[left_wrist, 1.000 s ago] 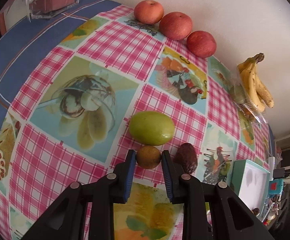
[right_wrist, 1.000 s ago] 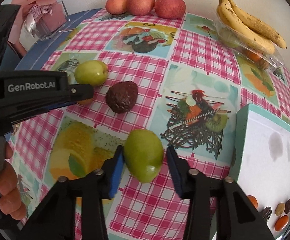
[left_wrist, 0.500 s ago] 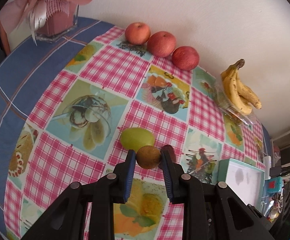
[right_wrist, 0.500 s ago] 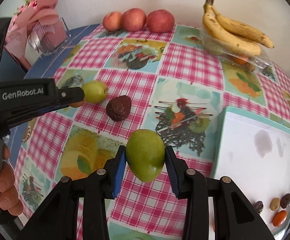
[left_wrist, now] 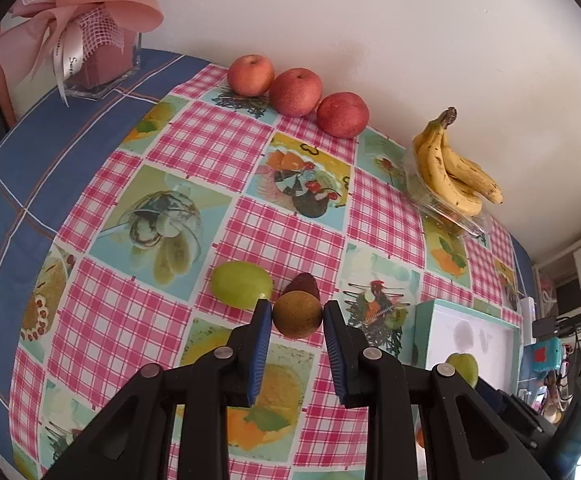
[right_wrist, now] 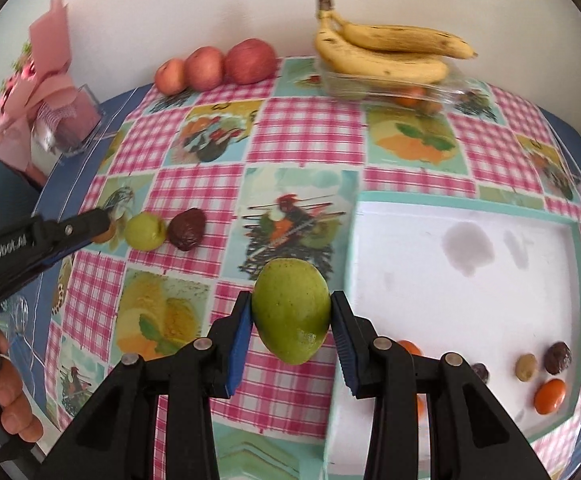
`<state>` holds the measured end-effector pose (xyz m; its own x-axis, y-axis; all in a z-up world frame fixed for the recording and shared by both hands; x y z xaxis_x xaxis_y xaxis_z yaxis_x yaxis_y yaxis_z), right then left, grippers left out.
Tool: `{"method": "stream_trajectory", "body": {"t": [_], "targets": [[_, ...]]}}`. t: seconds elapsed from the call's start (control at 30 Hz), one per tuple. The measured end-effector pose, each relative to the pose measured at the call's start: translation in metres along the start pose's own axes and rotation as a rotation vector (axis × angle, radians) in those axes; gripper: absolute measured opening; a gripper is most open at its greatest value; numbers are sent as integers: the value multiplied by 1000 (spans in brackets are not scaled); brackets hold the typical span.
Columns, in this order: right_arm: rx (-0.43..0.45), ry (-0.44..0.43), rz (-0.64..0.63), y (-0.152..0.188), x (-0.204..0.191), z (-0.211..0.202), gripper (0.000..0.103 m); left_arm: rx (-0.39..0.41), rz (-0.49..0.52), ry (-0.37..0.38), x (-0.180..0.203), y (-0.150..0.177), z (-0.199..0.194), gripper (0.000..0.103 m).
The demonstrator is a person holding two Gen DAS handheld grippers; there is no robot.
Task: Organize fruits
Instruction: 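Carry the green pear and small kiwi over the white tray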
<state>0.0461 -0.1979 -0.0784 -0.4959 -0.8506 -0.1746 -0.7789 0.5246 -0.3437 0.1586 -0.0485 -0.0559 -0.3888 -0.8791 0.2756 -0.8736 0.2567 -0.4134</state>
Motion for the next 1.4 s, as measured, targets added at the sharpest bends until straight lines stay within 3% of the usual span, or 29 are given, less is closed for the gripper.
{"method": "stream_trajectory", "body": {"t": [0.37,0.93,1.4], "targets": [[20,12,127,-16,58,-13,40,-1,70,43,45,2,-1,28],[64,137,385,-17,194,-36,40,-54,279,129,157,29,15,28],[83,170,469,-13,244,-48,40,-133,349,191,203,57,49,28]]}}
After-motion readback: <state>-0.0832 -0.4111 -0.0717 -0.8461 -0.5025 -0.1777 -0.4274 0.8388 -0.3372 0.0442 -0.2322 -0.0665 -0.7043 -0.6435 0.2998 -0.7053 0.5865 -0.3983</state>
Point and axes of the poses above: each gripper's, at about its wrist camera, not at the fingertips, and z roughly the way its jaws point, x to its right, y to its underside, the point moved 6 cm from there along z, roughly the way its jaws point, and after that the axes turned 9 degrees about z, right-handed, at the moved point
